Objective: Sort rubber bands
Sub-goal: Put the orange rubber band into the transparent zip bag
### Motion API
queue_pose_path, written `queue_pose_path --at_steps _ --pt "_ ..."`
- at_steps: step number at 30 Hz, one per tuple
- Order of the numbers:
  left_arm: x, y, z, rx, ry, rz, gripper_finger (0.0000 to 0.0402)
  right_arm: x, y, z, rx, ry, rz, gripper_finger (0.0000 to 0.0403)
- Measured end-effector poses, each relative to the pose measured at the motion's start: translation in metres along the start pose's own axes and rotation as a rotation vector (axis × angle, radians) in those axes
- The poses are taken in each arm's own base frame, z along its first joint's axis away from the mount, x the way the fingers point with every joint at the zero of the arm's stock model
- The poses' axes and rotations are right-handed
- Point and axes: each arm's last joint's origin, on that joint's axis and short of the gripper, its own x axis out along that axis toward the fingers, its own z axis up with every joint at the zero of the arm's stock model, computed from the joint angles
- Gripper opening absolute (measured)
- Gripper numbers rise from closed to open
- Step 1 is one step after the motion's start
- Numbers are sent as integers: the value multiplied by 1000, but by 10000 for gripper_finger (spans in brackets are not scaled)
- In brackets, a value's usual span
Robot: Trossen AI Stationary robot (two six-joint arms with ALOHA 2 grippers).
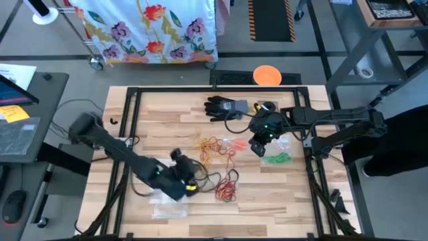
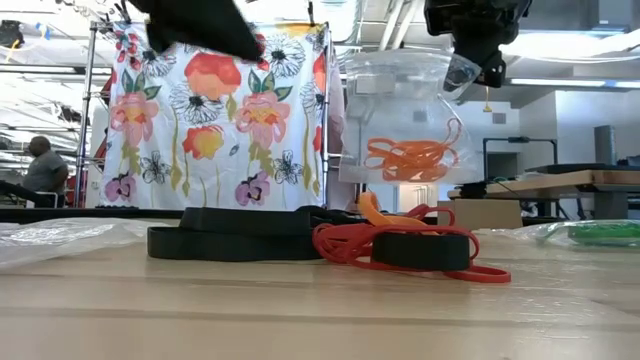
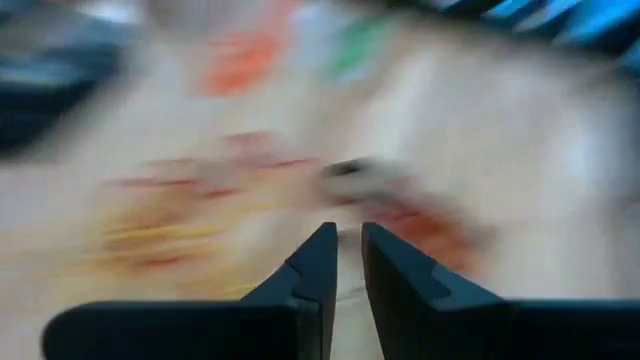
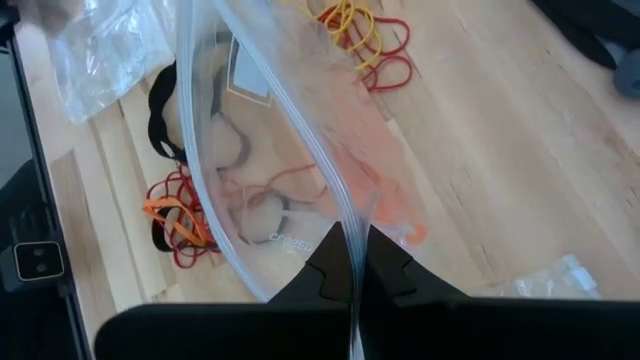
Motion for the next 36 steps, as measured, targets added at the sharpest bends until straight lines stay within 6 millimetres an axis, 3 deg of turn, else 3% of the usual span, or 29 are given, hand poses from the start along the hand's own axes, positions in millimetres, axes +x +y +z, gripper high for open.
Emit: queue_pose_path --at_steps 3,5,11,16,21,29,36 --pt "9 5 -15 -208 -134 -284 45 0 -1 2 5 -12 2 0" --pt "19 6 -25 -294 -179 -363 45 0 -2 3 12 -18 1 0" --pt "55 -4 -54 -429 -114 -306 45 0 -2 5 14 -40 10 0" --pt "77 -19 -59 -465 -95 -292 45 0 -1 6 11 -51 17 0" --pt "95 -26 -72 -453 38 -196 45 0 1 5 5 -49 22 0" --pt "97 -36 -62 -444 66 -171 50 0 2 5 0 -51 27 0" --pt "99 -31 -67 -476 142 -121 112 0 3 5 0 -55 29 0"
